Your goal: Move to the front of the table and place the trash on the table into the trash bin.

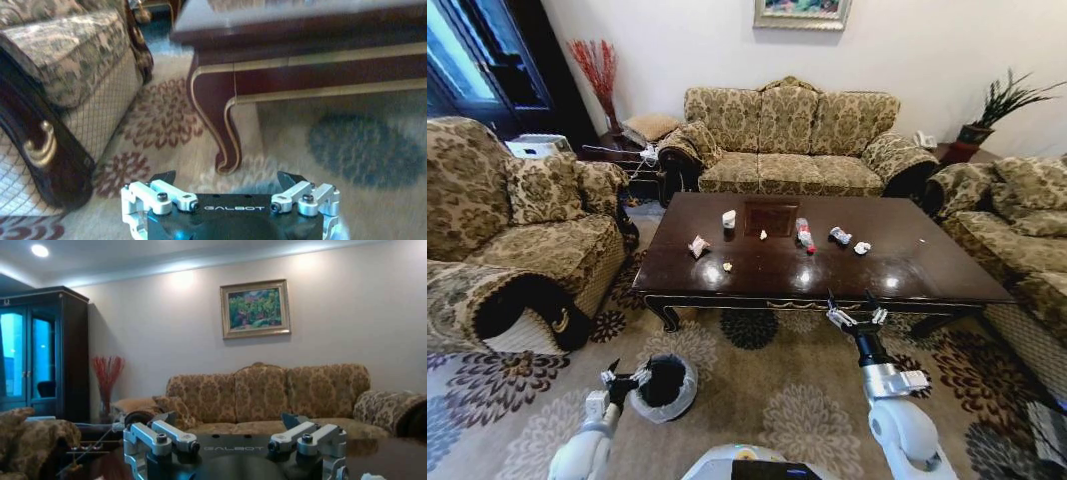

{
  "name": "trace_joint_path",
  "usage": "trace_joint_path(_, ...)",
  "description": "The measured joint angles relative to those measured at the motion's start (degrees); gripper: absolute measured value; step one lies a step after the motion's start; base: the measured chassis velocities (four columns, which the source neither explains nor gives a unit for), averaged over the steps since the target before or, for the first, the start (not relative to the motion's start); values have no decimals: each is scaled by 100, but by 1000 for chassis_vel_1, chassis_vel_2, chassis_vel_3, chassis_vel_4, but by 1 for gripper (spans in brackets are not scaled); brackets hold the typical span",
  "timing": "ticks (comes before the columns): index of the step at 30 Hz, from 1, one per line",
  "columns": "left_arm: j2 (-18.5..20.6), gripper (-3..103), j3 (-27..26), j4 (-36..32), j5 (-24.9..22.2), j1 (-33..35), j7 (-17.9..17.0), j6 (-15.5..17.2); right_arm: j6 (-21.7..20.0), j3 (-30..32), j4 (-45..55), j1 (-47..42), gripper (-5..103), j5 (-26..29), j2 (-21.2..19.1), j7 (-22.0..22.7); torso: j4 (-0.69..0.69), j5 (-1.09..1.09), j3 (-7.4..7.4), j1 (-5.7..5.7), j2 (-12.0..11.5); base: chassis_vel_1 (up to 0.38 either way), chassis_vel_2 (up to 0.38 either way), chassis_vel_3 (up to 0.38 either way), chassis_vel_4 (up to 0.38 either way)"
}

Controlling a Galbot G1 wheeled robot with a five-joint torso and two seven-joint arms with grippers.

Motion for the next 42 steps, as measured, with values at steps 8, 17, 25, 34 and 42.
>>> trace_joint_path(8,143,100,133,1097,-112,-670,-60,-24,116,10,8,-9,100,-150,2,121,-1,1,0,0,0,-12,-16,5,7)
trace_joint_path(17,195,100,480,2810,-14,-1695,-232,-294,144,154,19,-242,100,-364,39,47,-1,-1,0,0,0,0,0,0,0)
trace_joint_path(25,276,100,714,3920,259,-2348,-152,-373,-45,197,161,-337,100,-471,24,41,0,1,0,0,0,0,0,0,0)
trace_joint_path(34,310,100,861,4800,547,-3041,-137,-503,-153,200,195,-358,100,-668,-13,360,0,0,0,0,0,0,0,0,0)
trace_joint_path(42,248,81,803,5756,850,-3750,-137,-454,-91,288,170,-380,100,-665,-86,325,-1,1,0,0,0,0,0,0,0)
